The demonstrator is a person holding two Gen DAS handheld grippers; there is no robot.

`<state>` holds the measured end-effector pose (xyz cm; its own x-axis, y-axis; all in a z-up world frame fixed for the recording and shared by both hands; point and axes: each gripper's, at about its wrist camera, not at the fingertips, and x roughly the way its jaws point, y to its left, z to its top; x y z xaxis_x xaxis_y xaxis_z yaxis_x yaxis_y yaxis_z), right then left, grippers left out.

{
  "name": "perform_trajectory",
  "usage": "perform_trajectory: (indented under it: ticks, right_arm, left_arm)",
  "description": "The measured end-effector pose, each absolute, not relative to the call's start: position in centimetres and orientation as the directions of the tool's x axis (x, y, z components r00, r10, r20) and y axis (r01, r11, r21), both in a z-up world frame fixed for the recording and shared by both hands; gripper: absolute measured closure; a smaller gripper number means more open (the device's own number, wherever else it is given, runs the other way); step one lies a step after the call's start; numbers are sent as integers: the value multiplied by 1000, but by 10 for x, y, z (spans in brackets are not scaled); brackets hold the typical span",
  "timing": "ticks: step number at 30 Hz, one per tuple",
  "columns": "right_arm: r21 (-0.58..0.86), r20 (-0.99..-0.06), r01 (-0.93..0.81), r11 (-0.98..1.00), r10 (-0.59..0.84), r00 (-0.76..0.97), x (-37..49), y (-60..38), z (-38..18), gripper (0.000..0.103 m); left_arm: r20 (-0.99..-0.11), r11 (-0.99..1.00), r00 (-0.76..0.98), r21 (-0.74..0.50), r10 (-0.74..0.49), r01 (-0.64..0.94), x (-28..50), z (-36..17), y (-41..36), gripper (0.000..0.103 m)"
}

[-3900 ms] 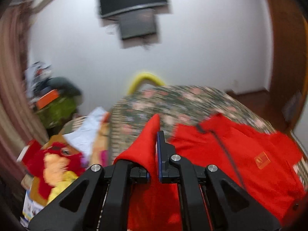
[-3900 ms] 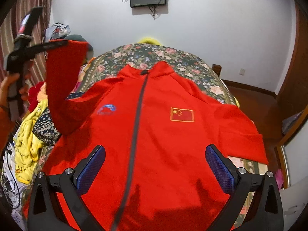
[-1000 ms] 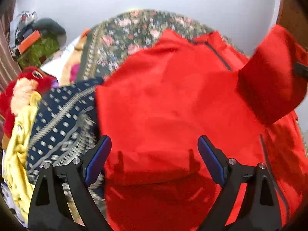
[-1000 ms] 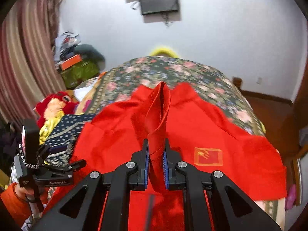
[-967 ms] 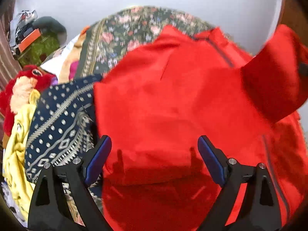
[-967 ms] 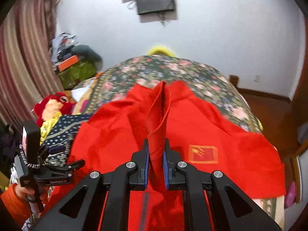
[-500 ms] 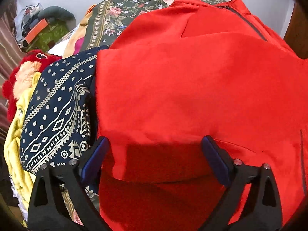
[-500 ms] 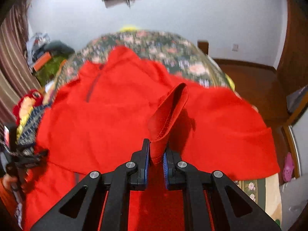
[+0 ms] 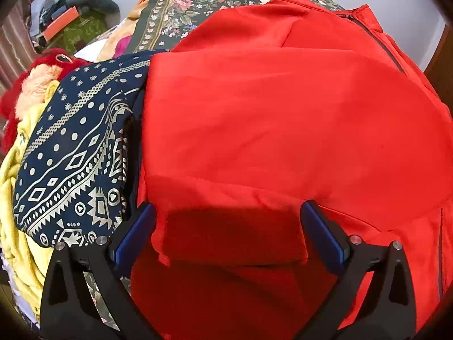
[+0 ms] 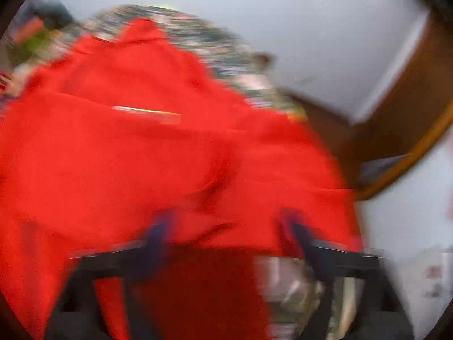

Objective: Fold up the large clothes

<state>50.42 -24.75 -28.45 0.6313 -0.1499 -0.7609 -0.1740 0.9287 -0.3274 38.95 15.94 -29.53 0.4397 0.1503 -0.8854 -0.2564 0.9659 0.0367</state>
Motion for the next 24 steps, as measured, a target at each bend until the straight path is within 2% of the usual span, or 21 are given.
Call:
perform_trajectory:
  ticks: [1,6,12,19,24]
  right_arm:
    - [-328,-762,-196,924,-136,634,501,-252,-286,0]
    - [-157,-826,-190,969,-24,563,494,-289,-276,0]
    - [-66,-814,-188,980,56,578,467,-327,-241,0]
    - [44,-795,-147,988,124,594,451,-375,-213,0]
    - [151,-813,-86,985,173,556,462,-405,-230,0]
  left_arm:
    - [-884,966,442,41,155,-257,389,-295,159,0]
    - [-884,965,443,34,151,-262,389,-294,161,0]
    - [-893,961,414,64,175,-269,378,-283,155,0]
    - [-858,979,476,133,191,-154,375,-239,117,0]
    - [-831,992,542,106,125,-65,391,-210,76,0]
